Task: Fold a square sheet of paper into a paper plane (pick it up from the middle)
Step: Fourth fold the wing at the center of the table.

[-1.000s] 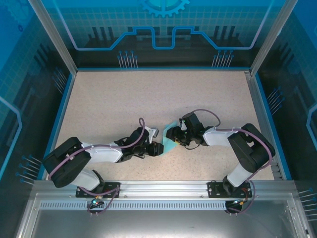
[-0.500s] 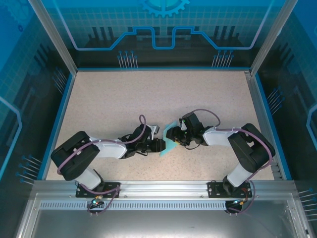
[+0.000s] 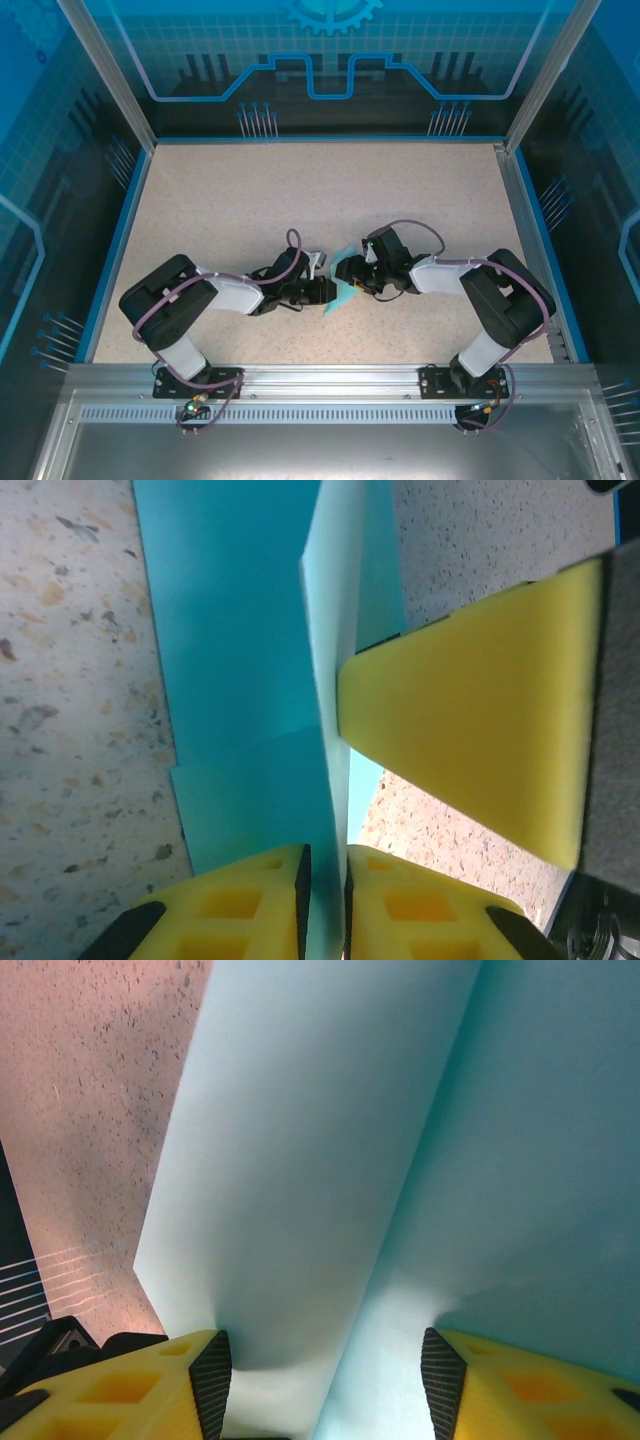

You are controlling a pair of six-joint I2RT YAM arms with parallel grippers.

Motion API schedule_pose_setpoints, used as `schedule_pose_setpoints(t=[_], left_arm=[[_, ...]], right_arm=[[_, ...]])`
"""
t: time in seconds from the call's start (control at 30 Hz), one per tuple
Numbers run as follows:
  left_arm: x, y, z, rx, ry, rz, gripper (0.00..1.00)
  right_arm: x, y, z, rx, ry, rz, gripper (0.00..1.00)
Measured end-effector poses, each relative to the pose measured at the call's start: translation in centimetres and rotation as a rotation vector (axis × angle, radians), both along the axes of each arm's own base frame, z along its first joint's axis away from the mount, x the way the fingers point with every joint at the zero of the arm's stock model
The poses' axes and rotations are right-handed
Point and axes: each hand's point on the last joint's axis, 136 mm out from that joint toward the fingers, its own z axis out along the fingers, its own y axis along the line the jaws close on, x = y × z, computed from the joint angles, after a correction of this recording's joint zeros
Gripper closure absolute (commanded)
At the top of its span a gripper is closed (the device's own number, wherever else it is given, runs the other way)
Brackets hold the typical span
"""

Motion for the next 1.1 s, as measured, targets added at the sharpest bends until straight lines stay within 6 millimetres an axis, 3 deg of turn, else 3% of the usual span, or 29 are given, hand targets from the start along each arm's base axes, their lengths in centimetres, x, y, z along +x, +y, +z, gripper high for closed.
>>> schedule_pose_setpoints(t=[0.37,0.63,0.83,1.1], left_arm=[[0.4,0.3,0.0,-0.004,0.003,0.011,0.86],[0.2,0.3,0.1,-0.010,0.011,0.002,0.74],[0.2,0.8,2.0,-0.033,-0.016,0.013,0.67],[0.6,2.3,4.1,-0.029,-0.042,0.080,0.66]], right_arm=[[0.0,-0.2,-0.1,-0.024,-0.004,0.004,0.45],[0.2,-0.6,-0.3,-0.063,0.000,-0.005,0.46],[0.3,-0.7,-0.5,-0.120,0.016,-0.007,0.48],[0.3,-0.8,-0.9,-0.174,0.031,-0.011,0.51]])
